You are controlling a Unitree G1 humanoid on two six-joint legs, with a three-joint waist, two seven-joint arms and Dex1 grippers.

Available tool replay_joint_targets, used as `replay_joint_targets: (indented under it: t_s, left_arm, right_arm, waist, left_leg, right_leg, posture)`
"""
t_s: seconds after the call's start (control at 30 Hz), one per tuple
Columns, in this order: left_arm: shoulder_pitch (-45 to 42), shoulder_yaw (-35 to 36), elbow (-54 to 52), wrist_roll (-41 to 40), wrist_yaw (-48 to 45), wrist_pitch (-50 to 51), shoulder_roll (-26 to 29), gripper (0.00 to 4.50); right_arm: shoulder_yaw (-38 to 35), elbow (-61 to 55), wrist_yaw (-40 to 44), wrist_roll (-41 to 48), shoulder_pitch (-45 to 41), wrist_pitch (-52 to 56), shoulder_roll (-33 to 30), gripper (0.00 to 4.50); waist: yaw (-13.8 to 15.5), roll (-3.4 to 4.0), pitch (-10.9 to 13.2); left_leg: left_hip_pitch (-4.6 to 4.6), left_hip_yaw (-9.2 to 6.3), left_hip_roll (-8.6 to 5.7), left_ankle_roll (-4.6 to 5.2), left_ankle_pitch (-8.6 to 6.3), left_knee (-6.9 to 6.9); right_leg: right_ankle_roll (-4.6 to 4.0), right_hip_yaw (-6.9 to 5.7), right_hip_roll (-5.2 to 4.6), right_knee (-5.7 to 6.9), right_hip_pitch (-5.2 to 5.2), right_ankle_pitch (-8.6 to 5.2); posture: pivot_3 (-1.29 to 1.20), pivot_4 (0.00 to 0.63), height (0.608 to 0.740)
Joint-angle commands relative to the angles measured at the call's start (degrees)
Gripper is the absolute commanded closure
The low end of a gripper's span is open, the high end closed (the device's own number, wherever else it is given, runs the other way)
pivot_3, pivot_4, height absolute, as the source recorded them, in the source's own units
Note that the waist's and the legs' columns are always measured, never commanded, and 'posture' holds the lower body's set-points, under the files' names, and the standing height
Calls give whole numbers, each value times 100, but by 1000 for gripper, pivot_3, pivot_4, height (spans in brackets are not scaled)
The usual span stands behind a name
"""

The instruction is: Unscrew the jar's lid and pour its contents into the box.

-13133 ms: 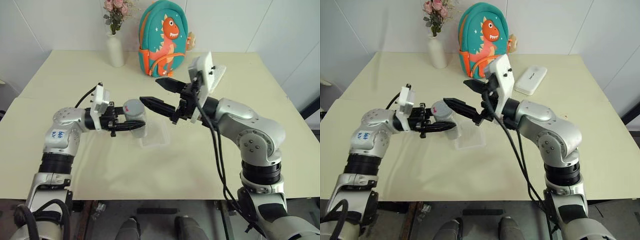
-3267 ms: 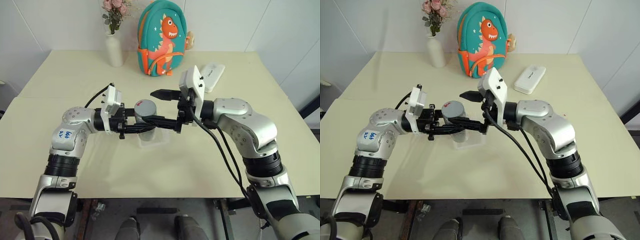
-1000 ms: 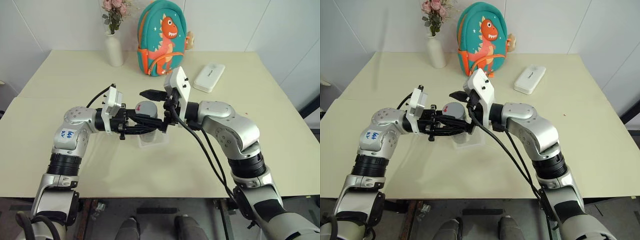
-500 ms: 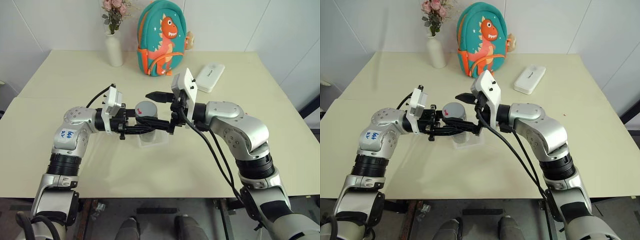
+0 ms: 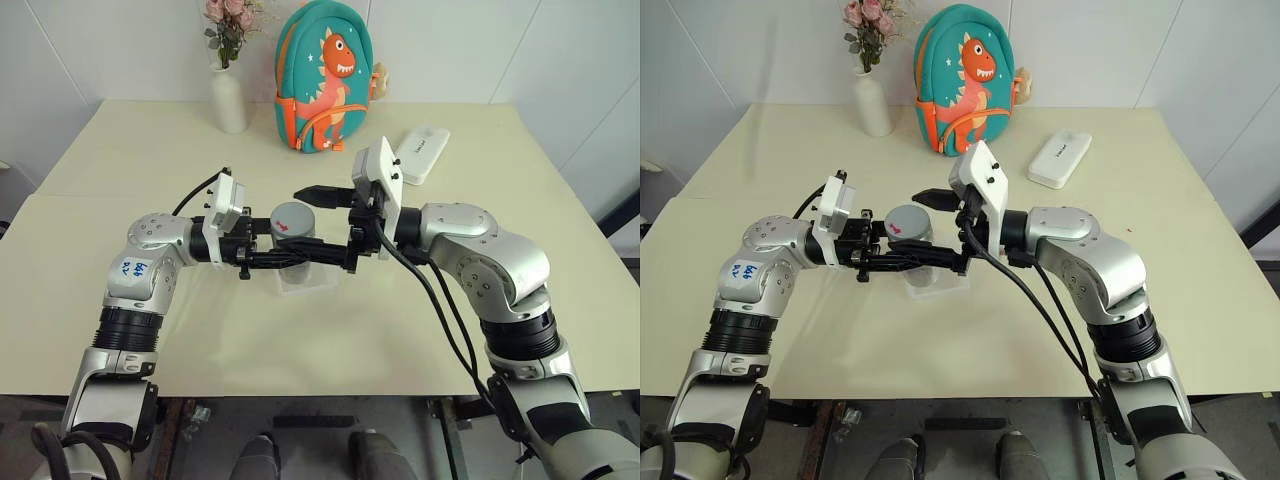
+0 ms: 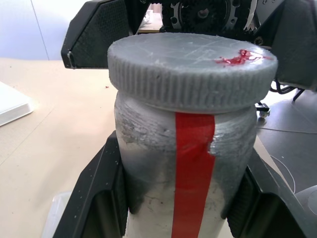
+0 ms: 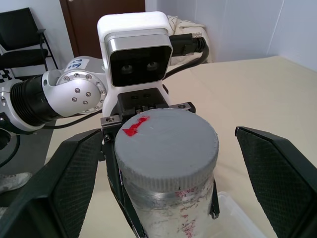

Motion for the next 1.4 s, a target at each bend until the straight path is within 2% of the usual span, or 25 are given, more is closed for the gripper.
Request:
replay_joint_targets:
  t_s: [0.03, 0.5, 1.4]
  left_arm:
    - [-38, 71, -182, -49, 3, -36, 31, 2499]
    - [-49, 57, -181, -61, -26, -13, 26, 2499]
    - [45, 76, -273, -73, 6, -3, 35, 2499]
  right_arm:
    - [-121, -284, 38, 252, -60, -7, 140, 38]
    - [78, 160, 86, -179, -249, -375, 280, 38]
    - [9, 219, 306, -246, -443, -238, -39, 38]
  waist:
    - [-5, 0, 0]
    - [3, 0, 0]
    - [1, 0, 0]
  left_leg:
    - [0, 0, 0, 0, 0, 0]
    - [0, 0, 0, 0, 0, 0]
    - [0, 0, 0, 0, 0, 0]
  right_leg:
    - [0, 0, 0, 0, 0, 0]
    - [0, 0, 0, 0, 0, 0]
    - [0, 0, 0, 0, 0, 0]
  posture:
    - [0, 150, 740]
    - [0, 150, 740]
    - [0, 150, 740]
